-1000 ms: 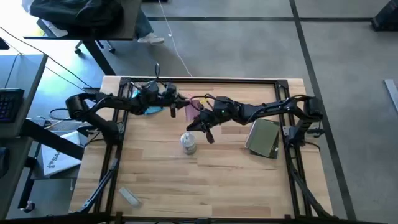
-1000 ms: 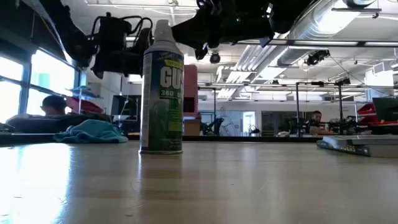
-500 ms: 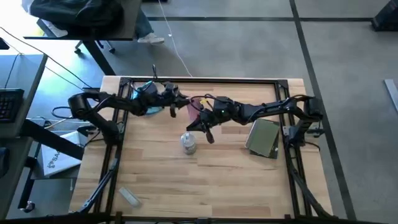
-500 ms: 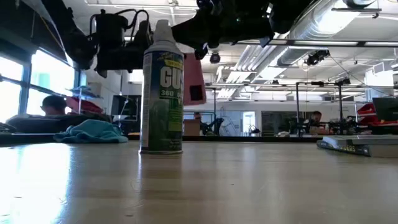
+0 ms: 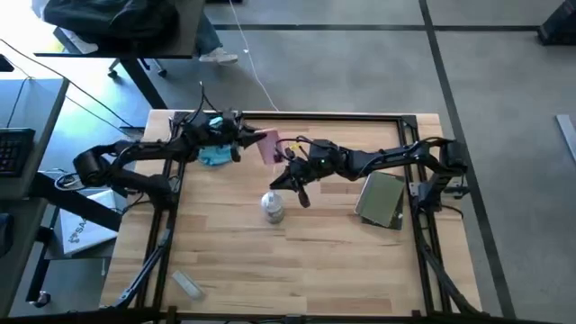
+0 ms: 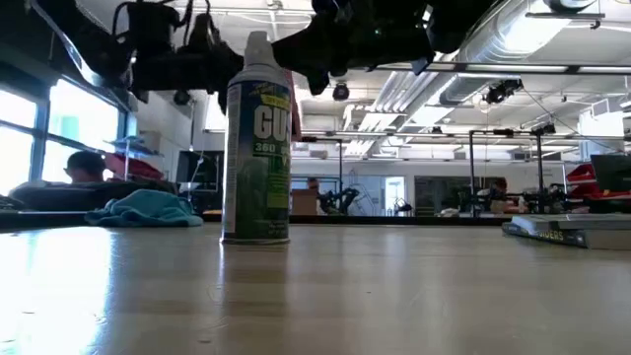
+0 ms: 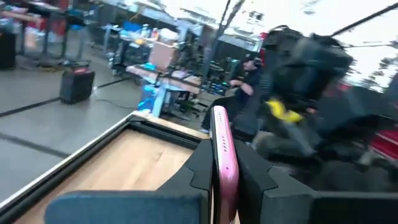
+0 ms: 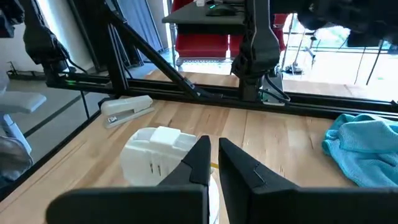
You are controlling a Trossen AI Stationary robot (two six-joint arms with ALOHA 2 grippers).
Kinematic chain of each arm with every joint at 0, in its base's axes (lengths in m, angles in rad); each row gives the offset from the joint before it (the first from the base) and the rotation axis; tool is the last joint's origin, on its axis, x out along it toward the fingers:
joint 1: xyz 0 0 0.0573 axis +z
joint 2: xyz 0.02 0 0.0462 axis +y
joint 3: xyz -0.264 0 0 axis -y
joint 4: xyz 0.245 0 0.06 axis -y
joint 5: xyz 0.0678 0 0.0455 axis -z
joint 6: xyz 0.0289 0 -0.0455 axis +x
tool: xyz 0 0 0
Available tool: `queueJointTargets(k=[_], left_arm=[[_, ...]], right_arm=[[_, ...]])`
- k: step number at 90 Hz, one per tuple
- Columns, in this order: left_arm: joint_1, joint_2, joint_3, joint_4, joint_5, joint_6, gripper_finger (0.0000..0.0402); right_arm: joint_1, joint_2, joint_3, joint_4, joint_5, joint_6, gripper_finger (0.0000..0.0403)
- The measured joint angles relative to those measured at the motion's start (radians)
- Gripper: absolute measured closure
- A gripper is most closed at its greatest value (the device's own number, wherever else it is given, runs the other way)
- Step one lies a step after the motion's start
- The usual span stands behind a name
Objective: Apply microfiber cloth
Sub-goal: Spray the back and front of the pink cellphone using the blue spray bottle
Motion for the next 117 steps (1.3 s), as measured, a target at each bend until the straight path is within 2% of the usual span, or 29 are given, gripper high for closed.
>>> queueJointTargets(k=[14,29,48,64,77,90,107,117], left_arm=[[-0.021,-0.057,-0.095,0.024,-0.104,-0.009,0.0389],[-0.086,-0.035,-0.149,0.047,-0.171,-0.003,0.0389],[-0.188,0.058,-0.136,0.052,-0.219,0.026,0.0389],[-0.216,0.141,-0.09,0.061,-0.281,0.052,0.0389],[-0.206,0.191,-0.033,0.107,-0.283,0.12,0.0389],[-0.18,0.19,0.028,0.109,-0.284,0.181,0.0389],[-0.126,0.117,0.068,0.108,-0.208,0.198,0.0389],[-0.095,0.03,0.069,0.07,-0.175,0.273,0.039]], right_arm=[[0.0,0.0,0.0,0.0,0.0,0.001,0.0403],[0.0,0.0,0.0,-0.001,0.0,0.002,0.0403],[0.0,0.0,0.0,-0.004,0.0,0.006,0.0403],[0.0,0.0,0.0,-0.004,0.0,0.006,0.0403],[0.0,0.0,0.0,-0.004,0.0,0.006,0.0403],[0.0,0.0,0.0,-0.003,0.001,0.006,0.0403],[0.0,0.0,0.0,-0.003,0.0,0.004,0.0403],[0.0,0.001,0.0,0.005,0.003,-0.003,0.0403]])
